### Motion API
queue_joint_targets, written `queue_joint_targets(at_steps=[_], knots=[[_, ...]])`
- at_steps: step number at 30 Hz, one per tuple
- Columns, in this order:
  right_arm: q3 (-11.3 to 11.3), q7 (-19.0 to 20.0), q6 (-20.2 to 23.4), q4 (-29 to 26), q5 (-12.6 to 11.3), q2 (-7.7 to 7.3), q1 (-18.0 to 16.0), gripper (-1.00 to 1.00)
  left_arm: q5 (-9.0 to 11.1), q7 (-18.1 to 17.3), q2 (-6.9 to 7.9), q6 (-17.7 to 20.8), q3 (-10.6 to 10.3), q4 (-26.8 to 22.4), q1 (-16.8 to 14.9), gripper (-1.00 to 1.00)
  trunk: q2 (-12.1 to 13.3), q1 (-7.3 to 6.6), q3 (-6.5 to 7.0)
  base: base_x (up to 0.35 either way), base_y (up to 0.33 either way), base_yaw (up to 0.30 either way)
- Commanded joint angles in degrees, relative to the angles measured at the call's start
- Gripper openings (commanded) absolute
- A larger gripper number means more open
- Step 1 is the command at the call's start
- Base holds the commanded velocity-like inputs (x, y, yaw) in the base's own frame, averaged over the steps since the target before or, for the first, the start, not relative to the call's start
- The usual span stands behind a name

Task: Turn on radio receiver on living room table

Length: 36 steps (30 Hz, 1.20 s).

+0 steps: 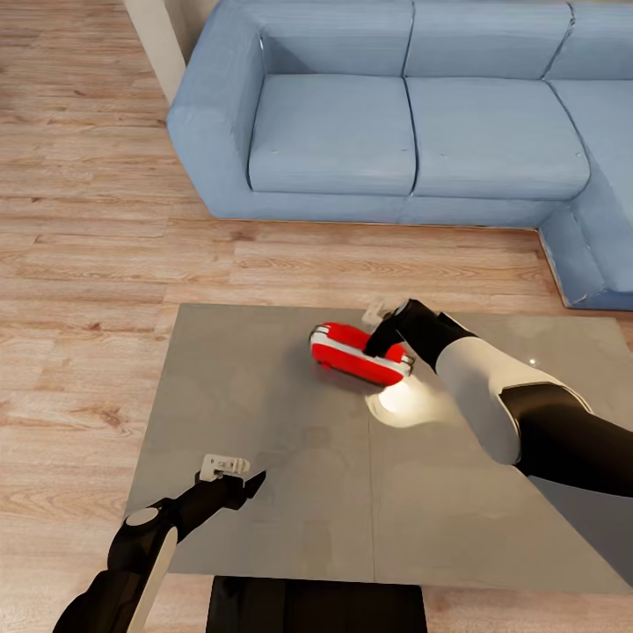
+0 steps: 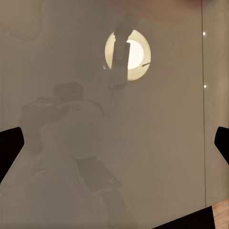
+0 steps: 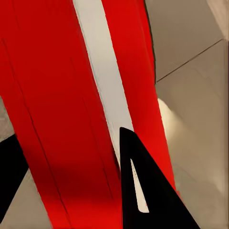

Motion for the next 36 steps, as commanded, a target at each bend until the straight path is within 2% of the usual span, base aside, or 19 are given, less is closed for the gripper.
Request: queue_joint_targets(at_steps=[1,5,6,9,20,29,36], knots=[[-0.04,0.21,0.02,-0.15,-0.06,-0.06,-0.01,-1.0,0.0,0.0,0.0,0.0,0.0,0.0,0.0,1.0,0.0,0.0,0.0,0.0,0.0,0.0],[-0.02,1.69,0.02,-0.44,-0.02,-0.26,-0.02,-1.0,0.0,0.0,0.0,0.0,0.0,0.0,0.0,1.0,0.0,0.0,0.0,0.0,0.0,0.0],[0.33,12.97,3.31,-14.98,0.45,-0.43,-0.02,-1.0,0.0,0.0,0.0,0.0,0.0,0.0,0.0,1.0,0.0,0.0,0.0,0.0,0.0,0.0],[0.37,13.74,5.67,-17.12,0.61,-0.43,-0.02,-1.0,0.0,0.0,0.0,0.0,0.0,0.0,0.0,1.0,0.0,0.0,0.0,0.0,0.0,0.0],[0.39,18.51,8.03,-22.41,0.86,-0.44,-0.02,-1.0,0.0,0.0,0.0,0.0,0.0,0.0,0.0,1.0,0.0,0.0,0.0,0.0,0.0,0.0],[0.42,19.01,8.82,-23.96,0.91,-0.56,0.04,-1.0,0.0,-0.02,0.0,0.0,0.0,0.0,0.0,1.0,0.0,0.0,0.0,0.0,0.0,0.0],[0.38,19.1,12.69,-26.65,0.67,-1.9,0.15,-1.0,0.34,0.06,-0.2,0.0,0.07,0.23,0.0,1.0,0.0,0.0,0.0,0.0,0.0,0.0]])
